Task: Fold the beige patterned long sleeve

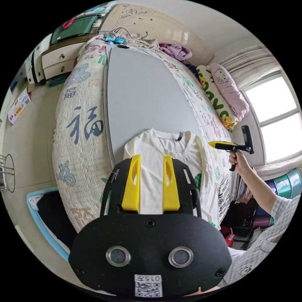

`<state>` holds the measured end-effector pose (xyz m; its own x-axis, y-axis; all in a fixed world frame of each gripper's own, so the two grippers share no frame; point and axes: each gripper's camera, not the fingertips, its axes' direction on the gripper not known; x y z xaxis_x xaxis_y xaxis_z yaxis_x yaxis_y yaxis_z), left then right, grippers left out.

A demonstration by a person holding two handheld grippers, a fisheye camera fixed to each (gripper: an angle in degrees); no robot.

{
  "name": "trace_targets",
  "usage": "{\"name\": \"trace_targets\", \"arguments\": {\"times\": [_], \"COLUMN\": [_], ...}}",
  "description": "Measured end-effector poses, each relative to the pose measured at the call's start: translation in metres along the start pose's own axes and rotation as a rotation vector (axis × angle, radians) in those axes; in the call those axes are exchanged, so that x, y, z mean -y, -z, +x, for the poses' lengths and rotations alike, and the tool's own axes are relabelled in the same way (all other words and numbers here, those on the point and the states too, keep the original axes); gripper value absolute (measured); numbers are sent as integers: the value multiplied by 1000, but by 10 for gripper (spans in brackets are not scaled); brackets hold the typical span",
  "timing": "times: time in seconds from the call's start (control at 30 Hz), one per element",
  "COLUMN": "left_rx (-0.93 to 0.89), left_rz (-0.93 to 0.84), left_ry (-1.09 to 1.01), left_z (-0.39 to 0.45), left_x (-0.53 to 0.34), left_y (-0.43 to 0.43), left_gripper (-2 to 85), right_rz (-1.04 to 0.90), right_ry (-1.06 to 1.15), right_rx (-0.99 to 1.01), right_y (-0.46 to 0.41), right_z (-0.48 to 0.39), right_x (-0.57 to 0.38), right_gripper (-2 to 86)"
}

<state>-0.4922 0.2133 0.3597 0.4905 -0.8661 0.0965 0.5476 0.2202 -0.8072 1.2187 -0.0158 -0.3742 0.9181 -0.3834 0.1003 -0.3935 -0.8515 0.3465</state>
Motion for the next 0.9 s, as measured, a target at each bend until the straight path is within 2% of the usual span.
{"name": "trace_targets", "arguments": {"times": [0.07, 0.2, 0.27, 0.37, 0.47, 0.57, 0.73, 0.9], "left_rx": [71, 95, 138, 138, 108, 66, 32, -20], "left_rz": [-56, -105, -118, -109, -111, -157, -34, 105], "left_ry": [-1, 6, -1, -25, -76, -73, -85, -171], "left_z": [-3, -7, -8, -8, -7, -10, 0, 28], "left_x": [23, 40, 43, 42, 39, 36, 20, -40], "left_y": [-12, -22, -22, -17, -14, -13, 23, 93], "left_gripper": [106, 112, 99, 86, 70, 14, -1, -4], "right_rz": [-22, -124, -90, -121, -121, -111, -17, 124], "right_ry": [7, 67, 89, 127, 152, 139, 107, 222], "right_rx": [-17, -79, -113, -105, -184, -186, -115, -36], "right_y": [-8, -32, -28, -31, -30, -20, 34, 130], "right_z": [-8, -35, -48, -66, -85, -95, -108, -155], "right_x": [13, 25, 22, 20, 15, 8, -21, -120], "right_gripper": [97, 96, 87, 68, 20, 10, 4, 3]}}
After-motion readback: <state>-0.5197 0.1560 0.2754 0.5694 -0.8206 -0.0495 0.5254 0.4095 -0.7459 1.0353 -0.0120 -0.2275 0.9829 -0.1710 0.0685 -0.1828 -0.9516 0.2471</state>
